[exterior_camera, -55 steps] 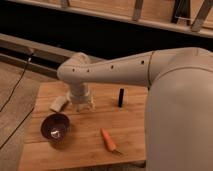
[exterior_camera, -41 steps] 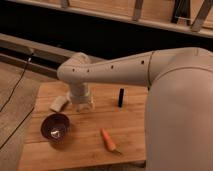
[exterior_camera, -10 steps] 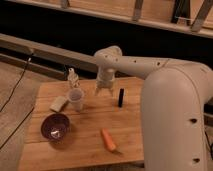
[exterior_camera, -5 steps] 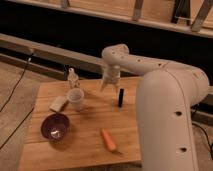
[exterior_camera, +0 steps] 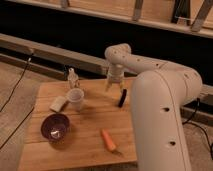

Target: Knock the eraser over

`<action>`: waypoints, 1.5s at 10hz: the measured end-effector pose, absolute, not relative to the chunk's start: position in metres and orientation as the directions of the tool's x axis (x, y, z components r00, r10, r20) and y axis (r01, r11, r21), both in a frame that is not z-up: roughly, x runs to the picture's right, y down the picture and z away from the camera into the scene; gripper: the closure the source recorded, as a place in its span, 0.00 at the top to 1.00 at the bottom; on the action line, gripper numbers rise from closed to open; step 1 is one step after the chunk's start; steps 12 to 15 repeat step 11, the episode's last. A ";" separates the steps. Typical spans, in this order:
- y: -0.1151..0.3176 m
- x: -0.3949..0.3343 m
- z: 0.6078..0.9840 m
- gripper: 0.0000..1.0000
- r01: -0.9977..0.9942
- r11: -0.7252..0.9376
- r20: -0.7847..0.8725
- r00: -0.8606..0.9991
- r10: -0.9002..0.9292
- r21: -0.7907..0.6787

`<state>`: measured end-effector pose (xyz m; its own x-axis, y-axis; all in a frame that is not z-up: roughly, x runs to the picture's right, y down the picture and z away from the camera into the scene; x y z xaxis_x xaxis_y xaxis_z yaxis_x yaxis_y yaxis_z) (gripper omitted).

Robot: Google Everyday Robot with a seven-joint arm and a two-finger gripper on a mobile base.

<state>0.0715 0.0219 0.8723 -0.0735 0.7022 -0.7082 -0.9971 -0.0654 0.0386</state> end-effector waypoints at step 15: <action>0.037 0.091 0.860 0.65 -0.990 -0.078 -0.728 -0.136 0.672 0.114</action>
